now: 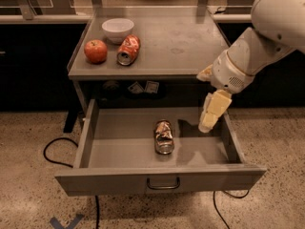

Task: Pick orange can from top drawer and place on counter

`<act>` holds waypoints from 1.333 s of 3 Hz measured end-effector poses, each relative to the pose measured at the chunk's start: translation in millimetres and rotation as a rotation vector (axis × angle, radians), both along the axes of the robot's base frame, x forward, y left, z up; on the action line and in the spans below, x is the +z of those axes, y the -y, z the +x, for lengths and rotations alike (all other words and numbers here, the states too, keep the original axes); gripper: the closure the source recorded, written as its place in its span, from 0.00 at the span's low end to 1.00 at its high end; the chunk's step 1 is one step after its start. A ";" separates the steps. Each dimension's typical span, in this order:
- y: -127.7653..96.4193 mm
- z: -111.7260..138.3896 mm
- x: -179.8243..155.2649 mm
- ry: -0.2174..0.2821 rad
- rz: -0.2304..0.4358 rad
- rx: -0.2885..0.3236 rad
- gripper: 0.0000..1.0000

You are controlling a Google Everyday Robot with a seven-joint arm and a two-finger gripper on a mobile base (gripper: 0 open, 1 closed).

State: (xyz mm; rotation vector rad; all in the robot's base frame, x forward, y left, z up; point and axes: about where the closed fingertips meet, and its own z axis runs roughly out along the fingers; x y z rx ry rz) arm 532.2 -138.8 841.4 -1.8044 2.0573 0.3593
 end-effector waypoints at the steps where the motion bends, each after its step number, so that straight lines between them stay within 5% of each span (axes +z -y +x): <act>1: -18.9 -4.5 -48.9 -0.081 0.031 0.044 0.00; 2: -19.1 -5.0 -52.5 -0.088 0.031 0.045 0.00; 3: -20.2 -7.0 -55.4 -0.083 -0.051 0.027 0.00; 4: -26.2 -6.8 -72.0 -0.023 -0.178 -0.029 0.00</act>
Offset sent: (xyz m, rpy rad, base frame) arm -0.0036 0.0157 -0.0406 0.0257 0.0673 0.0364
